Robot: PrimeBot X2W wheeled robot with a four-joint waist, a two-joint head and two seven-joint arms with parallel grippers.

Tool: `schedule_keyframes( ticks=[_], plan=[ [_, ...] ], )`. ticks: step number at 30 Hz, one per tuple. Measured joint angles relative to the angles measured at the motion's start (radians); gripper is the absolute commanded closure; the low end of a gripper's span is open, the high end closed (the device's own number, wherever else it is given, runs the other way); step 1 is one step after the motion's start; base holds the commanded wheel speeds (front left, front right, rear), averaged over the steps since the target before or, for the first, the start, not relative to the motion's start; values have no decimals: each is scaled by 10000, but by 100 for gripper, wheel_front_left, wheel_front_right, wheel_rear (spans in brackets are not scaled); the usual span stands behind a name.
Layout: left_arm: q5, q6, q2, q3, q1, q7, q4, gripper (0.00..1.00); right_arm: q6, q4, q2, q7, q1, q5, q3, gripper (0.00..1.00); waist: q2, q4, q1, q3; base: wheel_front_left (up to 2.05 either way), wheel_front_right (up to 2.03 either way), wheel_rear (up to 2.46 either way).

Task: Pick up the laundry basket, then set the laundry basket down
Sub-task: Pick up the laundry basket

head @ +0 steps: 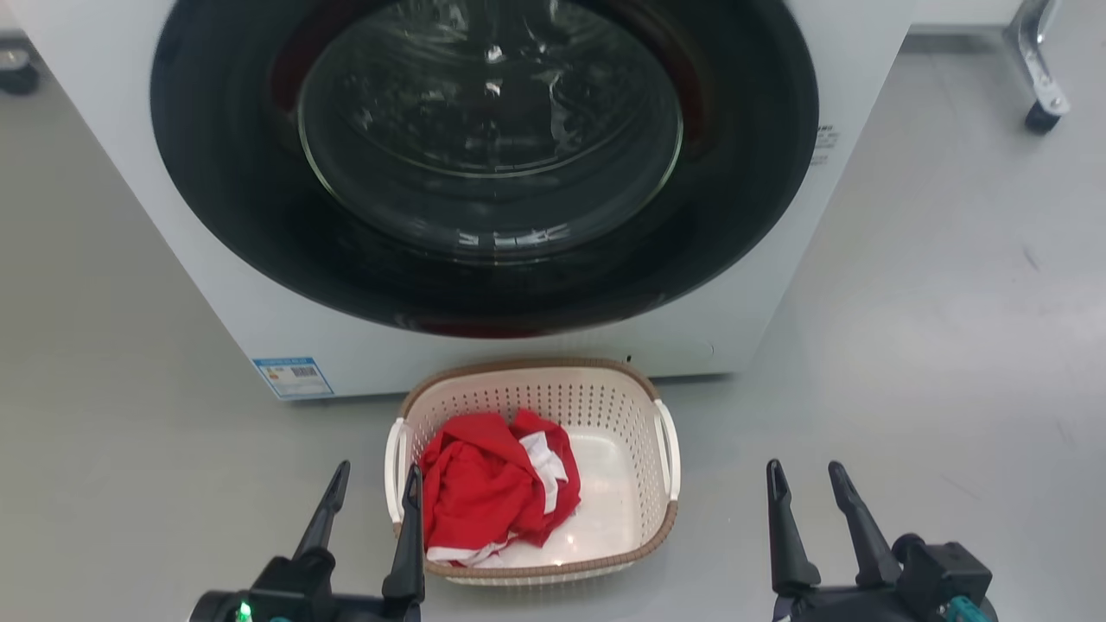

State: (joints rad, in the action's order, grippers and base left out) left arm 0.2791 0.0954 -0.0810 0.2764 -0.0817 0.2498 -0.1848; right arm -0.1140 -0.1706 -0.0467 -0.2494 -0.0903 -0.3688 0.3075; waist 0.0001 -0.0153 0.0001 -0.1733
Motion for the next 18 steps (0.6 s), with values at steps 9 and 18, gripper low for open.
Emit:
schedule_keyframes(
  ticks=[9,18],
  plan=[
    [-6,-73,73,-192,-1104,0,-414,0,88,-370,-8,0,-1072,86,-182,0,0,-57,1,-1270,0,0,0],
    [8,-79,165,-366,-2251,2,-1221,0,153,-1028,-19,-2,-2300,86,-318,0,1,-61,2,-2593,0,0,0]
  ],
)
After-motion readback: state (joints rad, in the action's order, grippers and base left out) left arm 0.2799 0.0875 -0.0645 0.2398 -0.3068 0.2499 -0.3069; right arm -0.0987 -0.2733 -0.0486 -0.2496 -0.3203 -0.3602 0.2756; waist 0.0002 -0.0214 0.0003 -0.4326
